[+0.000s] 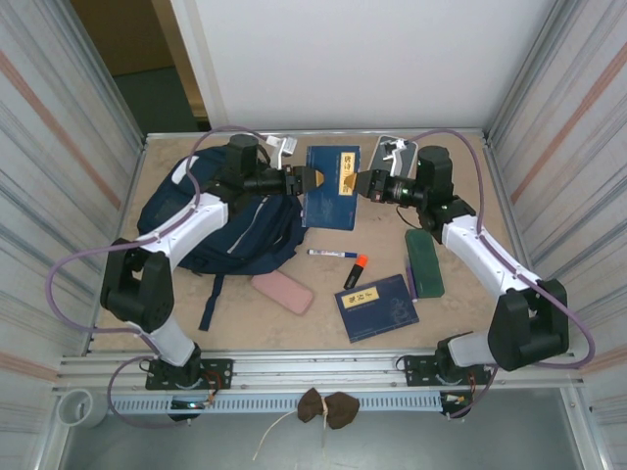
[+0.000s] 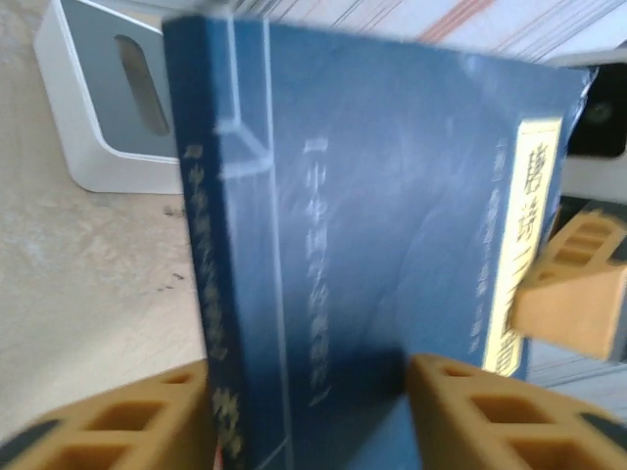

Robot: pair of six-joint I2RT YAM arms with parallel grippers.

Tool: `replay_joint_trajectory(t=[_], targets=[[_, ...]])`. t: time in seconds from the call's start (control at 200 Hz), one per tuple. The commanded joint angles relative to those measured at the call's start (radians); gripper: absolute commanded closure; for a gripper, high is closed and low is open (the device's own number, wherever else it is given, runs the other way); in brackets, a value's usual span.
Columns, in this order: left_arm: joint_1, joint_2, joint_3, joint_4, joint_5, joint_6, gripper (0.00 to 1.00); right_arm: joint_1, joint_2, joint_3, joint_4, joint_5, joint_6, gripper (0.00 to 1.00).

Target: Pack the student bag

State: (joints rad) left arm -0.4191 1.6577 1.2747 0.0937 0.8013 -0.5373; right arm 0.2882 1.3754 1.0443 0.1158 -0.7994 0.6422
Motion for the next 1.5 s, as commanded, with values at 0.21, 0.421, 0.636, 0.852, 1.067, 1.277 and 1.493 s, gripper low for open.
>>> replay_joint_trajectory(t=[0.21,0.421,0.636,0.852,1.067,1.277,1.493], targets=[[0.015,-0.162,-0.073,0.275,0.053,-0.201,1.00,-0.043,-0.052,0.038,-0.169,0.000,-0.104,0.33],[0.016,-0.214,-0.110,0.384,0.097,-0.298,1.00,-0.030,-0.059,-0.081,0.136,-0.145,0.059,0.10],[0.016,-0.234,-0.148,0.442,0.099,-0.348,1.00,0.034,-0.020,-0.114,0.459,-0.255,0.243,0.10],[0.027,-0.234,-0.154,0.305,0.020,-0.276,0.95,0.035,-0.016,-0.128,0.594,-0.185,0.392,0.74],[0.029,-0.262,-0.107,-0.171,-0.268,0.064,0.50,-0.038,-0.070,-0.107,0.256,-0.060,0.276,1.00],[0.013,-0.216,-0.116,-0.496,-0.780,0.357,0.30,-0.126,-0.106,-0.045,-0.144,0.048,0.082,1.00],[-0.006,-0.060,-0.070,-0.594,-0.890,0.469,0.22,-0.158,-0.071,-0.061,-0.158,0.035,0.084,1.00]])
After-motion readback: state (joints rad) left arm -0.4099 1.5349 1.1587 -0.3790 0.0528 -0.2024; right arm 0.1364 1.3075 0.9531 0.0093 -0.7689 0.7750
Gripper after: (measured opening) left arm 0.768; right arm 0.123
